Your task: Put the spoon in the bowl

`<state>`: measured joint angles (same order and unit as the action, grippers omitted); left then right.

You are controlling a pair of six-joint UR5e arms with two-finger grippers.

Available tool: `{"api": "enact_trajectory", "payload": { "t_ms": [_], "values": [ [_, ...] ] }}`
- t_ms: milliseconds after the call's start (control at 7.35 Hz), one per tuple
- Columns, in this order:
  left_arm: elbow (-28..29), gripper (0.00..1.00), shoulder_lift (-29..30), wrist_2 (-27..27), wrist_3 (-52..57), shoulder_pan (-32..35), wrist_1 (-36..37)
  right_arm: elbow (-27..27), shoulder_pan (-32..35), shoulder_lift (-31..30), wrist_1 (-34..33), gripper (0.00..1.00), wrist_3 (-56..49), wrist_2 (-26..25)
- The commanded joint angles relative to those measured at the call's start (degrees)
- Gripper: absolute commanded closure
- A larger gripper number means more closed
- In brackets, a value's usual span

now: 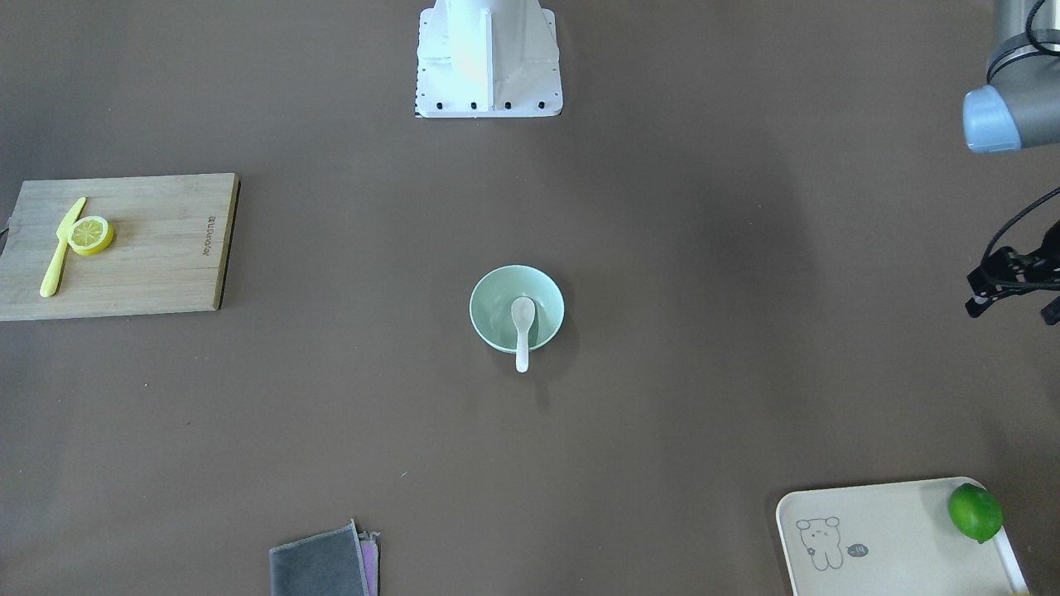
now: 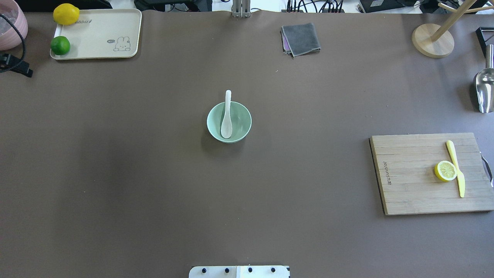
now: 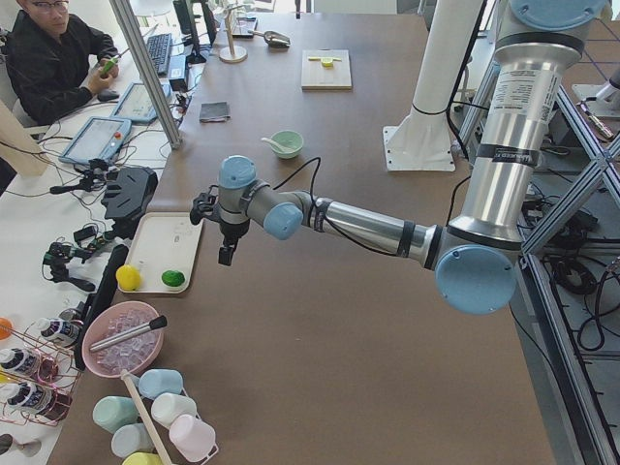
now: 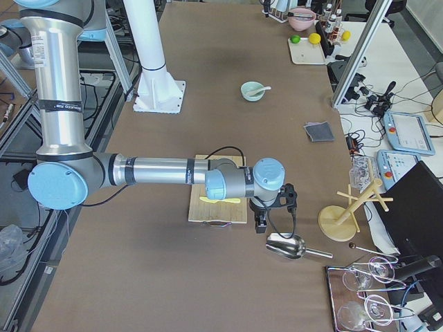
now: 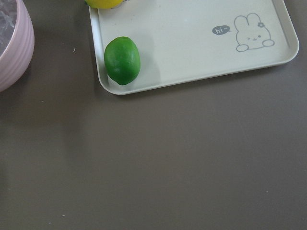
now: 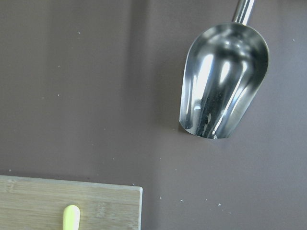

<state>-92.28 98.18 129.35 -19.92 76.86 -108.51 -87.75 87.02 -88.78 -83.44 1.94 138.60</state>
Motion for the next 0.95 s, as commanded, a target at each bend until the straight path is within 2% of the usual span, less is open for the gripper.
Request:
{"api": "enact_trajectory", "payload": {
  "t_ms": [0, 272, 816],
  "values": [
    [0.1, 0.02, -5.9, 3.4, 8.6, 8.3, 1.5, 1.0, 0.9, -0.3, 0.0, 0.0, -0.8, 0.6],
    [-0.1, 0.02, -8.8, 4.9, 8.9, 9.9, 1.7, 0.4, 1.5, -0.3, -0.4, 0.0, -0.7, 0.5],
    [0.3, 0.02, -9.8, 4.9, 8.9, 9.8, 1.5, -0.4, 2.4, -1.6, -0.6, 0.0, -0.7, 0.2]
  ]
}}
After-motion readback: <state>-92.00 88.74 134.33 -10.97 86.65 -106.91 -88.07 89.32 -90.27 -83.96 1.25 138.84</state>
